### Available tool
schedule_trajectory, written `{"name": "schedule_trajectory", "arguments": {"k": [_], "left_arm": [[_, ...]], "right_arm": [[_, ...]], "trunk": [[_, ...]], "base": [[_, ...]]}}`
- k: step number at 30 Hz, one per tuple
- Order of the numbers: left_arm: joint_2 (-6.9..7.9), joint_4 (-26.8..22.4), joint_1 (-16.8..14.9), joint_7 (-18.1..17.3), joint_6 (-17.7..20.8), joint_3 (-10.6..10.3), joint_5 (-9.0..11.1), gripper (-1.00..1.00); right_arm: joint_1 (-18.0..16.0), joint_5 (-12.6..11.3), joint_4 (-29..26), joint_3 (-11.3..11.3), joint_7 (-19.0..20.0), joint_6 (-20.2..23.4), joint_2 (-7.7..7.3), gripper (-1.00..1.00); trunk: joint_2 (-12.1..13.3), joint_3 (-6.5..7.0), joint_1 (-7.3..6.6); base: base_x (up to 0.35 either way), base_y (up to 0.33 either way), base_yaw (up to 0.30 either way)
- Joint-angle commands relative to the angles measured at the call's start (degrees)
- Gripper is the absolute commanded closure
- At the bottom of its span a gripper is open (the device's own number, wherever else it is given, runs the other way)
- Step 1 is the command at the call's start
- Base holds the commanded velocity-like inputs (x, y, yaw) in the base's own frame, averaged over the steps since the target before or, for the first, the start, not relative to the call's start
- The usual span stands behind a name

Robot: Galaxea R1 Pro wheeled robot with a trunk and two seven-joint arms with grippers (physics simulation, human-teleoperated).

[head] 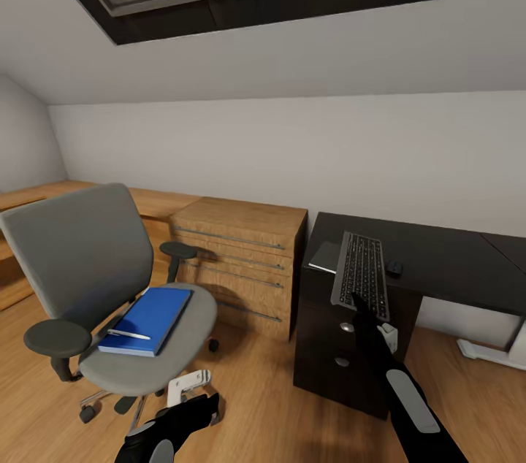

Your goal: In the bedroom, organize the workspace by keeping the computer under the desk, ensuring the monitor is on the desk, placing the keyboard on the desk next to the monitor, placing the mouse on the desk next to the keyboard, moving the folder from the swivel chair onto the desk next to the mouse, stacking the notebook on top of the folder with the pen on top of the notebook, and positioning the swivel chair next to the desk.

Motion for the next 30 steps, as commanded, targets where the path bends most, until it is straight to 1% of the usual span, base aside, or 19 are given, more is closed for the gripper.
{"name": "schedule_trajectory", "arguments": {"k": [1, 9, 17, 18, 30], "left_arm": [[0.0, -0.08, -0.01, 0.54, 0.08, -0.07, 0.61, -1.0], [0.0, 0.37, -0.01, 0.55, 0.05, -0.06, 0.58, -1.0], [0.0, 0.5, -0.01, 0.55, 0.07, -0.04, 0.53, -1.0], [0.0, 0.51, -0.01, 0.55, 0.07, -0.04, 0.53, -1.0], [0.0, 0.52, -0.01, 0.55, 0.07, -0.05, 0.52, -1.0]], "right_arm": [[-0.02, -0.6, 0.02, -0.09, 0.2, 0.34, -0.01, -1.0], [-0.02, -0.6, 0.02, -0.14, 0.19, 0.34, -0.03, -1.0], [-0.02, -0.57, 0.06, -0.23, 0.19, 0.34, -0.03, -1.0], [-0.02, -0.55, 0.07, -0.26, 0.18, 0.34, -0.03, 1.0], [-0.02, -0.5, 0.08, -0.29, 0.09, 0.26, -0.03, 1.0]], "trunk": [[-0.02, -0.05, 0.0], [-0.02, -0.05, 0.0], [-0.02, -0.05, 0.0], [-0.02, -0.05, 0.0], [-0.02, -0.05, 0.0]], "base": [[0.0, 0.0, 0.0], [0.134, 0.0, 0.0], [0.024, 0.0, 0.0], [0.004, 0.0, 0.0], [0.0, 0.0, 0.0]]}}
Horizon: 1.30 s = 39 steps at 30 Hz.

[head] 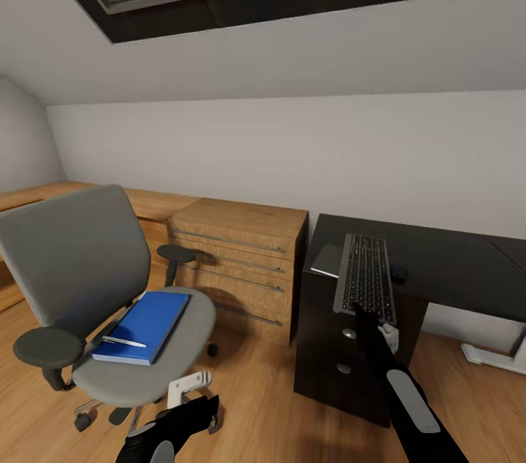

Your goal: In the bedroom, organize the workspace by keeping the computer under the desk, ensuring the monitor is on the desk, placing the keyboard on the desk next to the monitor, placing the mouse on the desk next to the keyboard, moving the folder from the swivel chair onto the desk next to the mouse, stacking the notebook on top of the folder with the pen on top of the notebook, and positioning the swivel chair next to the desk.

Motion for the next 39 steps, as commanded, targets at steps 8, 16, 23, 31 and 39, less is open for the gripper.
{"name": "schedule_trajectory", "arguments": {"k": [8, 16, 23, 31, 39], "left_arm": [[0.0, -0.06, -0.01, 0.53, 0.09, -0.03, 0.6, -1.0], [0.0, -0.06, -0.01, 0.53, 0.09, -0.04, 0.6, -1.0], [0.0, -0.05, -0.01, 0.55, 0.09, -0.02, 0.65, -1.0], [-0.09, 1.73, -0.01, 0.68, 0.0, -0.17, 0.44, -1.0], [-0.09, 1.86, -0.01, 0.76, 0.0, -0.19, 0.5, -1.0]], "right_arm": [[-0.03, -0.75, 0.01, -0.04, 0.23, 0.37, 0.01, 1.0], [-0.03, -0.74, -0.07, 0.13, 0.23, 0.17, 0.02, 1.0], [-0.03, -0.7, -0.22, 0.18, 0.31, 0.14, 0.05, 1.0], [-0.03, -0.58, -3.47, 0.48, 0.85, 0.43, -0.08, 1.0], [3.9, 2.78, -13.96, 1.66, 1.45, 0.26, 0.07, 1.0]], "trunk": [[-0.02, -0.05, 0.0], [0.78, 0.31, -0.44], [3.59, 1.57, -1.98], [6.8, 3.01, -3.74], [10.0, 4.44, -5.49]], "base": [[0.0, 0.0, 0.0], [0.0, 0.0, 0.0], [0.0, 0.0, 0.0], [0.0, 0.0, 0.0], [0.0, 0.0, 0.0]]}}
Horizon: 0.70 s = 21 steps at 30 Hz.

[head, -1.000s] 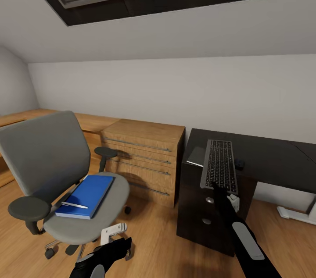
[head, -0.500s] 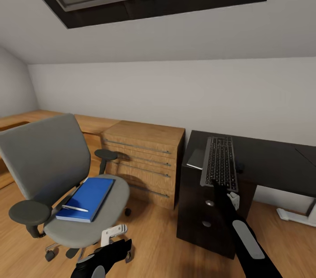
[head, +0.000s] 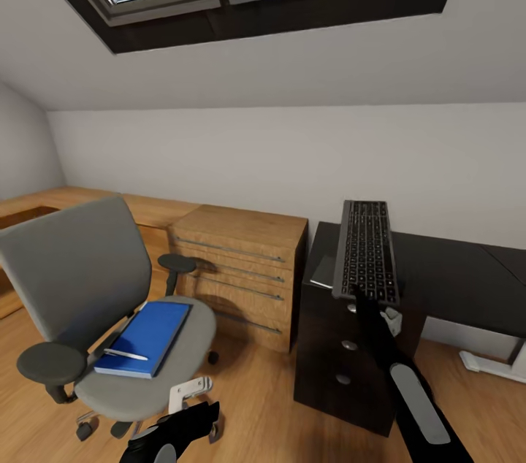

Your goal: In the bedroom, organize the workspace by keeping the computer under the desk, ensuring the monitor is on the desk, placing the keyboard on the desk next to the monitor, placing the mouse on the desk next to the keyboard, moving the folder from the swivel chair onto the desk next to the mouse, stacking the notebook on top of the folder with the pen on top of the notebook, and positioning the swivel chair next to the desk.

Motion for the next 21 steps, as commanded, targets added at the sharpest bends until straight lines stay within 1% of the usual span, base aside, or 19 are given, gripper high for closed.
{"name": "schedule_trajectory", "arguments": {"k": [1, 4, 7, 10, 14, 19, 21], "left_arm": [[0.0, -0.08, -0.01, 0.54, 0.09, -0.04, 0.61, -1.0], [0.0, 0.14, -0.01, 0.56, 0.09, -0.04, 0.58, -1.0], [-0.03, 0.32, -0.01, 0.57, 0.09, -0.04, 0.6, -1.0], [-0.03, 0.42, -0.01, 0.57, 0.09, -0.04, 0.6, -1.0], [-0.01, 0.44, -0.01, 0.57, 0.09, -0.04, 0.59, -1.0], [-0.02, 0.45, -0.01, 0.57, 0.09, -0.04, 0.6, -1.0], [-0.01, 0.45, -0.01, 0.57, 0.09, -0.04, 0.57, -1.0]], "right_arm": [[0.52, -0.3, -1.06, -0.06, 0.3, 0.34, 0.02, 1.0], [2.95, 0.49, -5.84, -0.01, -0.25, 0.34, 0.08, 1.0], [4.79, 0.77, -9.15, 0.03, -2.35, 0.42, 0.15, 1.0], [5.38, 0.85, -9.73, 0.09, -3.52, 0.47, 0.15, 1.0], [5.55, 0.9, -9.06, 0.09, -3.81, 0.6, 0.04, 1.0], [5.58, 0.88, -8.86, 0.22, -3.78, 0.72, 0.06, 1.0], [5.62, 0.88, -8.88, 0.8, -3.78, 0.73, -0.06, 1.0]], "trunk": [[0.39, 0.13, -0.23], [1.6, 0.67, -0.88], [2.8, 1.21, -1.54], [4.0, 1.75, -2.2], [5.61, 2.47, -3.08], [5.61, 2.47, -3.08], [5.61, 2.47, -3.08]], "base": [[0.0, 0.0, 0.0], [0.0, 0.0, 0.0], [0.0, 0.0, 0.0], [0.0, 0.0, 0.0], [0.0, 0.0, 0.0], [0.0, 0.0, 0.0], [0.0, 0.0, 0.0]]}}
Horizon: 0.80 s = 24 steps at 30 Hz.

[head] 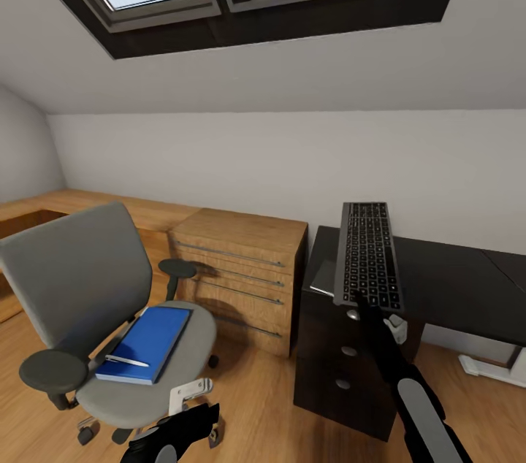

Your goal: In the bedroom, organize the workspace by keeping the computer under the desk, ensuring the monitor is on the desk, placing the keyboard on the desk next to the monitor, placing the mouse on the desk next to the keyboard, moving the folder from the swivel chair onto the desk next to the mouse, stacking the notebook on top of the folder with the pen on top of the notebook, and positioning the swivel chair next to the desk.

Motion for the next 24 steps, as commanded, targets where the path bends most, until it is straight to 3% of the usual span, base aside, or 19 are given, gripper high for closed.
{"name": "schedule_trajectory", "arguments": {"k": [1, 12, 16, 22, 24], "left_arm": [[0.0, -0.08, -0.01, 0.53, 0.09, -0.04, 0.58, -1.0], [0.08, -0.14, -0.01, 0.34, 0.1, -0.04, 0.56, -1.0], [0.09, -0.17, -0.01, 0.39, 0.09, -0.04, 0.61, -1.0], [0.22, 1.72, -0.01, 0.5, 0.09, 0.03, 0.59, -1.0], [1.1, 3.91, 0.01, 0.57, -0.13, 0.05, 0.51, -1.0]], "right_arm": [[0.0, -0.74, 0.03, 0.14, 0.37, 0.36, 0.05, 1.0], [0.12, -0.8, 0.05, 1.24, 0.37, 0.36, 0.1, 1.0], [0.13, -0.74, 0.05, 1.32, 0.15, 0.22, 0.08, 1.0], [0.12, -0.67, 0.01, 1.32, 0.14, 0.2, -0.07, 1.0], [0.12, -0.66, -0.04, 1.32, 0.14, 0.2, -0.08, 1.0]], "trunk": [[-0.03, -0.05, 0.0], [-0.03, -0.05, 0.0], [-0.03, -0.05, 0.0], [-0.03, -0.05, 0.0], [-0.03, -0.05, 0.0]], "base": [[0.0, 0.0, 0.0], [0.0, 0.0, 0.0], [-0.05, 0.0, -0.213], [-0.271, 0.0, -0.26], [-0.323, 0.0, -0.265]]}}
